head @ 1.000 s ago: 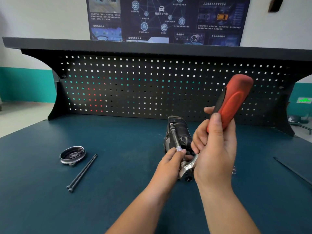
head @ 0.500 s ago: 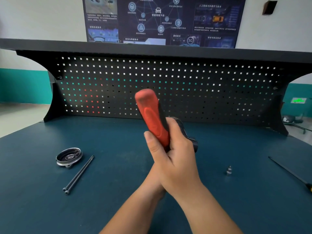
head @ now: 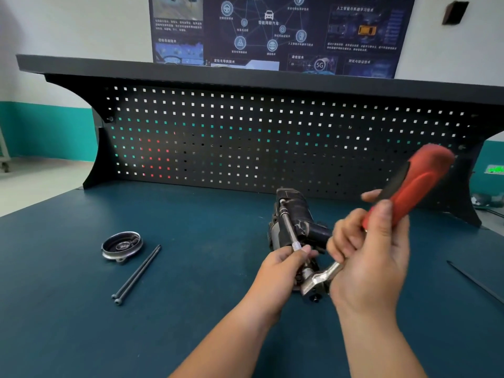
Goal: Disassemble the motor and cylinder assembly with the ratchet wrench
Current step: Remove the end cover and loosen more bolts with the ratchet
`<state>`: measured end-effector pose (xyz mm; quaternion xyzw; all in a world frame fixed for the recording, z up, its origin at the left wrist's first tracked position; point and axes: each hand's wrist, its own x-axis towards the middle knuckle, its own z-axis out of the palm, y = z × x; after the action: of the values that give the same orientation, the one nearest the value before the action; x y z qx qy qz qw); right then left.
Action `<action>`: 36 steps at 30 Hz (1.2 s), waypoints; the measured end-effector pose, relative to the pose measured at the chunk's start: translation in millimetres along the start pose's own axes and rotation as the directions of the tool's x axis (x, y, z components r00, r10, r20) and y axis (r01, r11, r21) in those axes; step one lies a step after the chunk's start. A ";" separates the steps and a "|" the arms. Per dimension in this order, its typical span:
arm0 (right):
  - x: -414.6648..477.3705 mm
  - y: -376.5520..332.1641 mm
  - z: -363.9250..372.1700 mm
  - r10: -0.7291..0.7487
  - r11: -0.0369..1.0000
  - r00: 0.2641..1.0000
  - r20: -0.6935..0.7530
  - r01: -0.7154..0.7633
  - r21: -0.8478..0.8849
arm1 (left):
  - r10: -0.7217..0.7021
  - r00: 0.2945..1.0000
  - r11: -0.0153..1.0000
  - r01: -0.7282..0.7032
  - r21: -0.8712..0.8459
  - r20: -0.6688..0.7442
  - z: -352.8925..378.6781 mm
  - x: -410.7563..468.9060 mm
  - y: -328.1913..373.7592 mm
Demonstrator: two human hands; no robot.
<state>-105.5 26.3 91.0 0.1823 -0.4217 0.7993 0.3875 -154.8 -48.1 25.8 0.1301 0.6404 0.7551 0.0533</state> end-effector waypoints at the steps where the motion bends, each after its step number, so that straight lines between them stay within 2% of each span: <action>1: 3.0 0.1 -3.6 0.021 1.000 1.000 -0.015 -0.021 -0.002 | -0.005 1.000 1.000 0.005 0.012 -0.001 0.2 -0.9 0.0; 11: -1.9 1.4 -1.8 -0.026 0.999 0.999 -0.029 0.025 -0.020 | -0.015 1.000 1.000 0.015 -0.010 -0.021 0.0 0.5 0.7; 19: 3.2 -3.5 2.6 -0.010 1.000 0.991 -0.135 0.008 -0.014 | -0.018 1.000 1.000 0.018 -0.017 -0.016 0.9 -1.7 5.5; 28: 0.5 -3.9 7.4 -0.032 0.999 0.991 -0.129 0.030 -0.013 | -0.011 1.000 0.999 0.012 -0.051 0.004 0.6 -3.4 4.5; 34: 13.8 -7.0 0.5 0.064 0.995 0.966 -0.249 -0.042 0.092 | 0.012 0.999 0.996 -0.009 -0.083 0.040 -1.0 -1.3 2.9; 36: 17.3 -8.9 -4.4 0.088 0.991 0.964 -0.250 -0.058 0.123 | 0.024 0.999 0.995 -0.020 -0.096 0.041 -2.2 0.8 0.9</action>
<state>-109.4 41.1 103.9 0.0844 -0.3282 0.8527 0.3977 -156.1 -50.2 26.4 0.1502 0.6010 0.7824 0.0647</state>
